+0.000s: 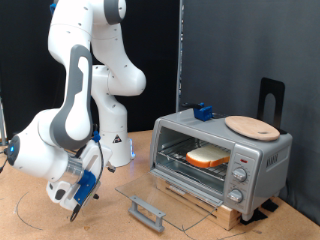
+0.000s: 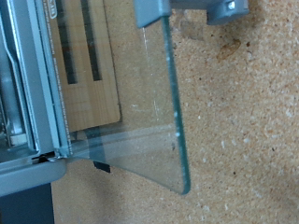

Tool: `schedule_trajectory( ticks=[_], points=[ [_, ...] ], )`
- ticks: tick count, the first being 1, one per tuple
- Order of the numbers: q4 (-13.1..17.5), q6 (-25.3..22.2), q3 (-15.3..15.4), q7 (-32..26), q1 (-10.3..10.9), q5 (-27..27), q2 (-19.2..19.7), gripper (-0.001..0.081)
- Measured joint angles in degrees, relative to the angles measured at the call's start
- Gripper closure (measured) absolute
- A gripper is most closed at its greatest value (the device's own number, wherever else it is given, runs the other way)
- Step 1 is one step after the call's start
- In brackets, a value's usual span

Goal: Make a piece of toast with the oven

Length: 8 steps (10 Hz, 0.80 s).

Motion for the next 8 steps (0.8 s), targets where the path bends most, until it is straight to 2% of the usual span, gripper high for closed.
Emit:
schedule_trajectory(
  ticks=[4,8],
  points=[
    [-0.3,1.6,1.4,-0.4,0.1,0.4,1.5,-0.0001],
    [-3.0,2.8,4.1,-0.4,0.5,1.1,2.0,-0.0001]
  ],
)
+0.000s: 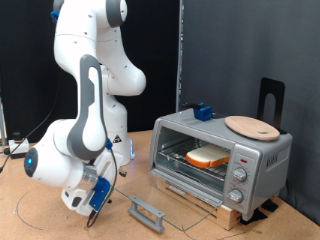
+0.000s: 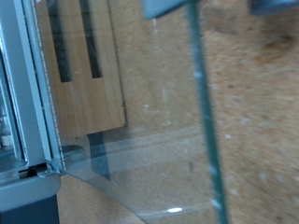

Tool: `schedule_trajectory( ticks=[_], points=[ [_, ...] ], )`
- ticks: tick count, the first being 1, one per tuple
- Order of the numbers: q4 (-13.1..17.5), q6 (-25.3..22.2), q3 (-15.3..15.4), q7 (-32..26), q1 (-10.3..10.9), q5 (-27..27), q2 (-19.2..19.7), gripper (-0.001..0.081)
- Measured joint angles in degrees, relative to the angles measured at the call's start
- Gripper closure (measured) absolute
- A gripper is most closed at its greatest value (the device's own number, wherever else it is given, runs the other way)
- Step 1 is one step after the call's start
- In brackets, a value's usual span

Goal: Make a piece of toast with the oven

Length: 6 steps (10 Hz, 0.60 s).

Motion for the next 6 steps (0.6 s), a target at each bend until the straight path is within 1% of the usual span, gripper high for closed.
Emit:
schedule_trajectory(
  ticks=[3,4,5,6],
  points=[
    [-2.2,0.0,2.1,-0.2,0.1,1.5,-0.3,-0.0001],
    [-2.6,-1.0,2.5,-0.3,0.1,1.5,-0.8,-0.0001],
    [-2.9,-3.5,2.5,-0.8,-0.1,1.5,-1.6,-0.0001],
    [-2.8,-6.8,2.2,-1.6,-0.8,1.5,-2.7,-0.0001]
  ],
)
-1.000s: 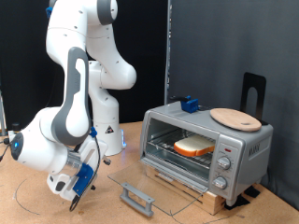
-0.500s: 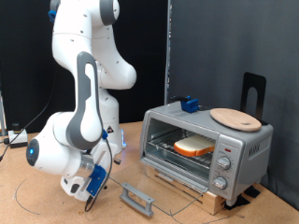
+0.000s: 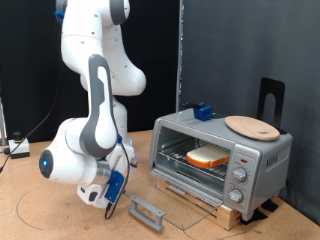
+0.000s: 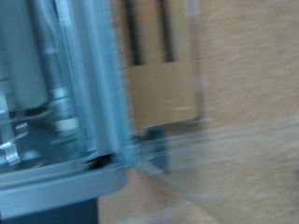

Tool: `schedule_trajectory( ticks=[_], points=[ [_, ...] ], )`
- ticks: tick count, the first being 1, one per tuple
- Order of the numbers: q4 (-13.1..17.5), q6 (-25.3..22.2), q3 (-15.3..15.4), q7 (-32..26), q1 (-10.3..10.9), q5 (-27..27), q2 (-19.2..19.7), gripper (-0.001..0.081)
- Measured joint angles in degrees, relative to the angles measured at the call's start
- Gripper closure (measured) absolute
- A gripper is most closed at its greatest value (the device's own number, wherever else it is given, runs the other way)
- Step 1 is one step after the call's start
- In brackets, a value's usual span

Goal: Make a piece of toast with the oven

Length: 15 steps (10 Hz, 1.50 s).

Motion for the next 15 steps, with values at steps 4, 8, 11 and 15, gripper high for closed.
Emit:
schedule_trajectory(
  ticks=[4,8,11,15],
  points=[
    [0.8,-11.0,-1.2,-1.1,-3.5,0.0,-4.6,-0.0001],
    [-1.5,-11.9,0.1,0.7,-3.0,2.0,-9.3,-0.0001],
    [-4.7,-12.1,2.6,0.9,-2.0,5.1,-13.1,-0.0001],
    [-9.6,-15.1,4.7,1.0,-1.1,6.8,-18.9,-0.0001]
  ],
)
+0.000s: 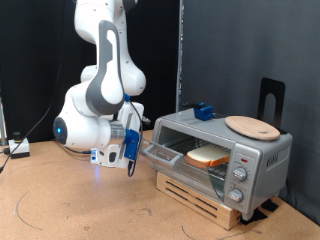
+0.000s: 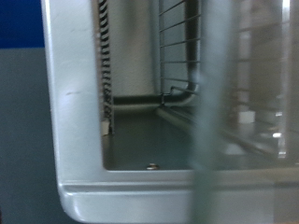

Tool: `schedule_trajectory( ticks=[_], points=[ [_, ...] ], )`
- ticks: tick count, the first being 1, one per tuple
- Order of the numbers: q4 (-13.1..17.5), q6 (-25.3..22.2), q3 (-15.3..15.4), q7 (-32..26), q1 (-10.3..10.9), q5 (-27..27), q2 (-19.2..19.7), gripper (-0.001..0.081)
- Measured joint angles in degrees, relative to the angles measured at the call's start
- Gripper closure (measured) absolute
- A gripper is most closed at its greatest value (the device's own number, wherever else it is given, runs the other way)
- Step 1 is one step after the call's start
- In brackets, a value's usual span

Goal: Make a piece of toast with the oven

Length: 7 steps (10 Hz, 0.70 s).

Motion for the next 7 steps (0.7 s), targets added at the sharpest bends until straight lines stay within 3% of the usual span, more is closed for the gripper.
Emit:
schedule_trajectory(
  ticks=[4,7],
  points=[
    [-5.7,-0.1,1.8,0.0,0.8,2.2,-6.4,-0.0001],
    [-8.3,0.0,2.9,0.0,1.1,3.8,-9.2,-0.0001]
  ],
)
